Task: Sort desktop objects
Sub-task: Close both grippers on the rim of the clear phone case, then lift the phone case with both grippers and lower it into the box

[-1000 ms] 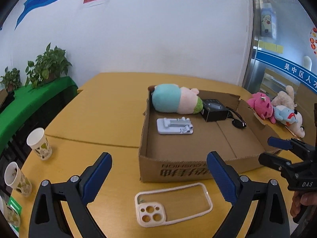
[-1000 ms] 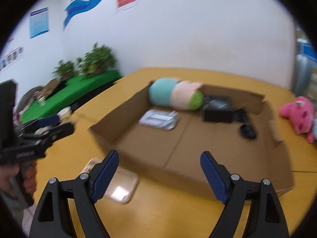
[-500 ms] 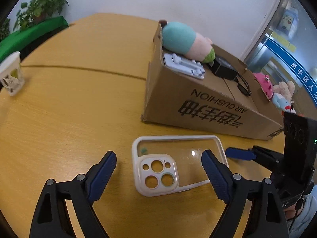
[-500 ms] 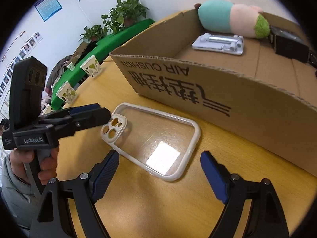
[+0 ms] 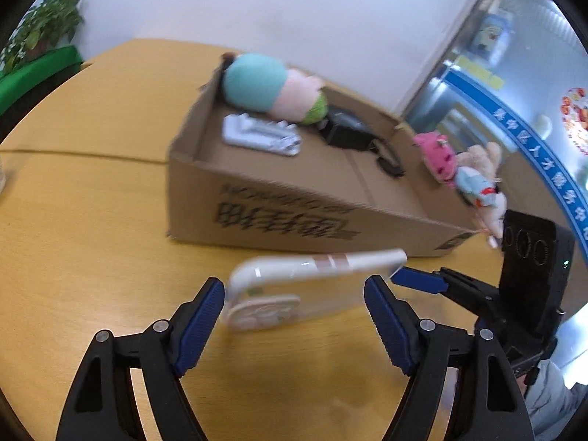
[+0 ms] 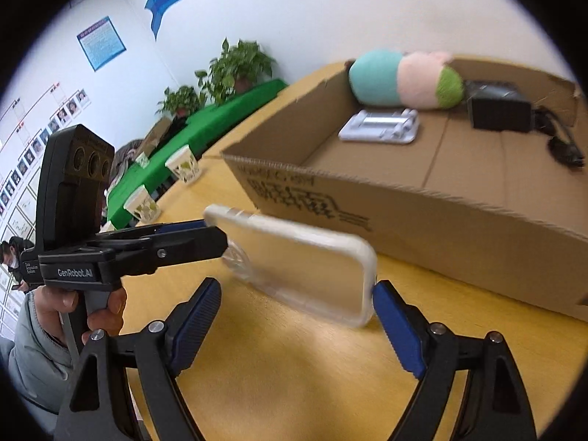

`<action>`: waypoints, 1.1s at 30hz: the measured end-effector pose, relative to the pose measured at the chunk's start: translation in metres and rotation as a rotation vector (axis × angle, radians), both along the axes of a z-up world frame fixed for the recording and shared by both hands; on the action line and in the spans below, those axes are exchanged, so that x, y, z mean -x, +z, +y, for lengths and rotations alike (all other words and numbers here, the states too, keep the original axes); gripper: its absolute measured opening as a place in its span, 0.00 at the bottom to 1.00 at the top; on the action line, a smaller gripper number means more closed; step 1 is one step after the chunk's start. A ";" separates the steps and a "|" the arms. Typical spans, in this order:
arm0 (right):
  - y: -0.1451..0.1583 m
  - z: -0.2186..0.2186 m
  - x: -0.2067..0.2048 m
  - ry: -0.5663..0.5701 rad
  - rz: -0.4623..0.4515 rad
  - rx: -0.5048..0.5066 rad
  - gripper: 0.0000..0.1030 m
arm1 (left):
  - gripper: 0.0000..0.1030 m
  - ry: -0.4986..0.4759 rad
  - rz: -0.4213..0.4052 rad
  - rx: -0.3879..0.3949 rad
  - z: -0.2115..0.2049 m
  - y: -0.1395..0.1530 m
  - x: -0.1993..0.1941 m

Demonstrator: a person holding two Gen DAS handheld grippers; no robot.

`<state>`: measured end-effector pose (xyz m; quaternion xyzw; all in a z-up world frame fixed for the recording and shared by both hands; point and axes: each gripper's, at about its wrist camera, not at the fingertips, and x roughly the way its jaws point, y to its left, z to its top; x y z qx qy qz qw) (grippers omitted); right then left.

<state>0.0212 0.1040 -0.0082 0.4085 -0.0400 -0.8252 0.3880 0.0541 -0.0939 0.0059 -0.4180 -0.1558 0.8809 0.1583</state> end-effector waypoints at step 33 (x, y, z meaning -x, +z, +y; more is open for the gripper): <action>-0.030 0.078 -0.019 -0.205 0.021 -0.231 0.11 | 0.06 -0.071 -0.088 0.116 0.060 -0.035 0.012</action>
